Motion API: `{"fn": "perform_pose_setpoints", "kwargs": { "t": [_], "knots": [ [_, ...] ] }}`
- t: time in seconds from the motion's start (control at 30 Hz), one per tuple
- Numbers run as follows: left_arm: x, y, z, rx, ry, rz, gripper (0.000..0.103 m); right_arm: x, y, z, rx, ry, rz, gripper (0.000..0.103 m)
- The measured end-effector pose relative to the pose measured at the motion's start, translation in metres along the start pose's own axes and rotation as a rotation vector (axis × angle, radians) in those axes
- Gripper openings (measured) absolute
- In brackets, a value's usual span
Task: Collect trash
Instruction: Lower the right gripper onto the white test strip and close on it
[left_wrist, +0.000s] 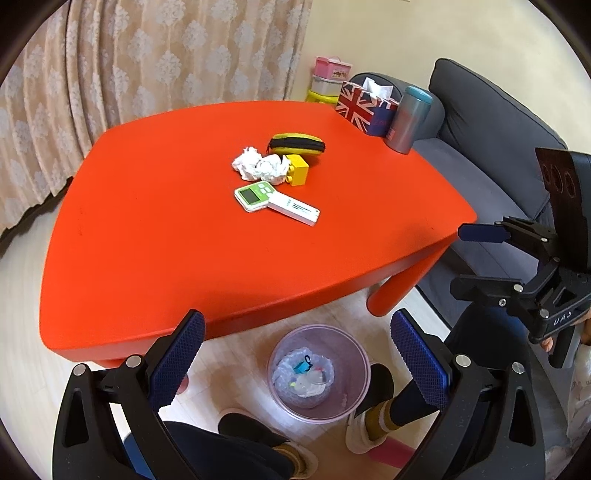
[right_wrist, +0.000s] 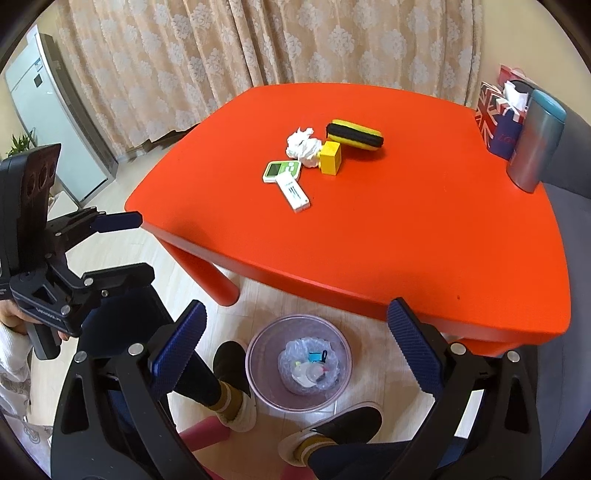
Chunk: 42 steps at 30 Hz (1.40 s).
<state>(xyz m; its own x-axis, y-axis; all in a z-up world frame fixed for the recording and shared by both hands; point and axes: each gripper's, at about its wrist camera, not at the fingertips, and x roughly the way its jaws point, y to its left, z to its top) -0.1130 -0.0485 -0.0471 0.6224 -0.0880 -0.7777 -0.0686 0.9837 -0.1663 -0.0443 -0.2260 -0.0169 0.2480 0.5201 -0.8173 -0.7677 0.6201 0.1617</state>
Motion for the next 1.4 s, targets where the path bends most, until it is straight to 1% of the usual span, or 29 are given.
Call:
{"fn": "perform_pose_setpoints", "kwargs": {
  "t": [0.3, 0.5, 0.73, 0.93, 1.0, 1.07, 1.1, 1.17, 1.2, 1.27, 1.3, 1.37, 1.4],
  "knots": [
    [0.000, 0.016, 0.019, -0.008, -0.006, 0.001, 0.097, 0.023, 0.003, 0.042, -0.072, 0.021, 0.007, 0.097],
    [0.006, 0.030, 0.029, -0.029, -0.003, 0.009, 0.097, 0.052, 0.007, 0.071, -0.140, 0.063, 0.022, 0.097],
    [0.013, 0.046, 0.034, -0.050, 0.007, 0.019, 0.097, 0.086, 0.010, 0.093, -0.194, 0.116, 0.039, 0.097],
    [0.020, 0.060, 0.037, -0.073, 0.014, 0.023, 0.097, 0.115, 0.013, 0.103, -0.225, 0.158, 0.050, 0.096],
    [0.023, 0.063, 0.037, -0.081, 0.018, 0.023, 0.097, 0.122, 0.014, 0.104, -0.233, 0.169, 0.053, 0.091],
    [0.025, 0.066, 0.038, -0.086, 0.022, 0.021, 0.097, 0.131, 0.015, 0.105, -0.243, 0.186, 0.052, 0.080],
    [0.027, 0.067, 0.038, -0.089, 0.025, 0.019, 0.097, 0.133, 0.016, 0.105, -0.246, 0.191, 0.052, 0.078],
    [0.030, 0.069, 0.038, -0.094, 0.029, 0.015, 0.097, 0.139, 0.016, 0.105, -0.252, 0.202, 0.057, 0.067],
    [0.032, 0.070, 0.037, -0.096, 0.031, 0.013, 0.097, 0.141, 0.017, 0.105, -0.253, 0.204, 0.057, 0.065],
    [0.034, 0.071, 0.037, -0.099, 0.034, 0.010, 0.097, 0.144, 0.017, 0.104, -0.257, 0.205, 0.053, 0.055],
    [0.035, 0.071, 0.037, -0.100, 0.036, 0.008, 0.097, 0.145, 0.018, 0.104, -0.257, 0.206, 0.052, 0.052],
    [0.036, 0.071, 0.038, -0.101, 0.039, 0.005, 0.097, 0.147, 0.019, 0.104, -0.261, 0.207, 0.045, 0.041],
    [0.036, 0.071, 0.038, -0.101, 0.039, 0.003, 0.097, 0.147, 0.019, 0.104, -0.264, 0.207, 0.041, 0.040]
  ]
}}
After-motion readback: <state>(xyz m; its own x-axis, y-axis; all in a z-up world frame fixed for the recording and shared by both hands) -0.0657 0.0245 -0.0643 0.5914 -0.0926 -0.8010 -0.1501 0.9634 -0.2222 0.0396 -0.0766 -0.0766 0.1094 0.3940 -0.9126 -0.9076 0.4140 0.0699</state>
